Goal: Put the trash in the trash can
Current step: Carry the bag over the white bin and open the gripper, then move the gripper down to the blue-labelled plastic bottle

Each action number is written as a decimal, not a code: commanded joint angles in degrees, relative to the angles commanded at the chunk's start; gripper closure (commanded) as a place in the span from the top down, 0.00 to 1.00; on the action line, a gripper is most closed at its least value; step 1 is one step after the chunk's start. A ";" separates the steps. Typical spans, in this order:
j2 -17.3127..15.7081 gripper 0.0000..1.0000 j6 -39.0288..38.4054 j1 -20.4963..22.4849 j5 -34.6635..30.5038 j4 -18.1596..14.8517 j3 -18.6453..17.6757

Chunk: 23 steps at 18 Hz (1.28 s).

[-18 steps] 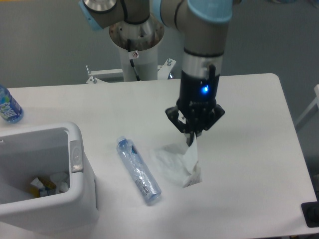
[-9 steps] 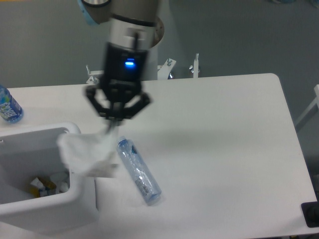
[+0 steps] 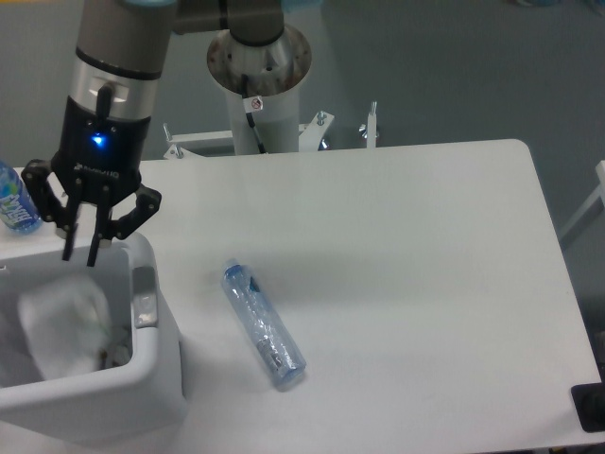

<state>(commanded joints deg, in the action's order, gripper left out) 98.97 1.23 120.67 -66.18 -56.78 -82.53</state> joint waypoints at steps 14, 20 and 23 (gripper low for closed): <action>10.79 1.00 -2.29 16.52 -1.31 0.26 -2.45; 17.04 1.00 -2.20 16.35 -9.22 2.20 -4.74; 19.33 1.00 -2.29 16.26 -10.02 2.73 -4.74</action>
<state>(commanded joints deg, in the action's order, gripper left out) 118.29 -1.05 136.93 -76.20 -54.05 -87.28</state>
